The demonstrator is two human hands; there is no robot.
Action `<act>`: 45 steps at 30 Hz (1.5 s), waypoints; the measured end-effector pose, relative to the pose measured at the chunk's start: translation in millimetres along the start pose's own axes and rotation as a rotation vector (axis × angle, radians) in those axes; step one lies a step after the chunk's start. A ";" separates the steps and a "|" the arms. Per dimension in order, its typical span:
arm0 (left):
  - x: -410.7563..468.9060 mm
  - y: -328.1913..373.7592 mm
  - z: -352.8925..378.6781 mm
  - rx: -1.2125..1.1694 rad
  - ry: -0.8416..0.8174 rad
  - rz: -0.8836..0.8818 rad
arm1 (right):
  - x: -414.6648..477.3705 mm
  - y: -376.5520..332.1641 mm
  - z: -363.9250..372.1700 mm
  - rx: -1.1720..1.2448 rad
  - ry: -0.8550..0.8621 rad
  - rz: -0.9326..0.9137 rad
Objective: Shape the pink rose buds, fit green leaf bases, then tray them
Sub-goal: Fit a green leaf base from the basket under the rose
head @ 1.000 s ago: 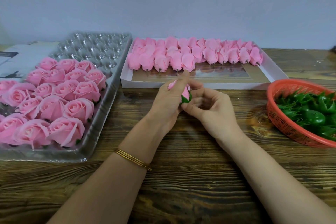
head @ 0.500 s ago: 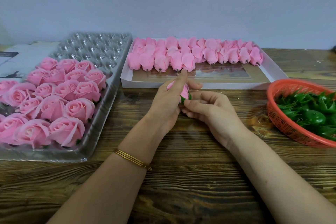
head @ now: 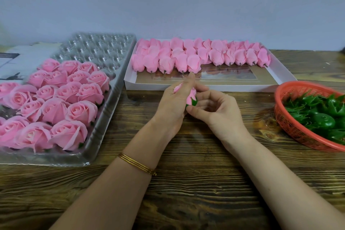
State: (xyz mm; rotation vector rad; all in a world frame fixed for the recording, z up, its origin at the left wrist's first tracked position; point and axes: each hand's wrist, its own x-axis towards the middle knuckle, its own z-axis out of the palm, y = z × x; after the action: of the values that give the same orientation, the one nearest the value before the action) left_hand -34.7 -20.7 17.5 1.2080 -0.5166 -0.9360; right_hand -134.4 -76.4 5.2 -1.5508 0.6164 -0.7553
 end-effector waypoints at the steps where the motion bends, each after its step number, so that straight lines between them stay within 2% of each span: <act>1: 0.2 -0.3 0.0 -0.002 -0.001 0.005 | -0.2 0.1 0.2 -0.019 0.003 -0.014; 6: 2.4 -0.8 -3.6 -0.020 -0.009 -0.001 | 0.0 0.4 0.8 -0.050 -0.001 -0.011; 13: 6.3 -3.4 -4.4 -0.016 -0.004 0.011 | 1.9 -3.1 -4.6 0.183 -0.068 0.224; 16: 6.0 -4.0 -4.0 -0.012 -0.003 0.020 | 1.6 -3.4 -4.4 0.228 -0.080 0.248; 23: 5.4 -5.1 -2.5 -0.006 -0.008 0.000 | 0.8 0.6 -3.8 0.189 0.002 0.146; 32: 4.4 -5.2 -1.1 0.019 -0.006 0.024 | 1.9 3.3 -0.1 0.011 0.023 -0.037; 45: 3.8 -8.6 1.4 0.070 0.009 0.033 | 0.6 7.9 1.8 -0.131 0.007 -0.107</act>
State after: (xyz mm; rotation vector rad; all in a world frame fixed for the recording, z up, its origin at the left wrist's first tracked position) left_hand -36.5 -25.3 9.4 1.2625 -0.5644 -0.8903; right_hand -132.3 -76.6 -2.6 -1.7129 0.6016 -0.8151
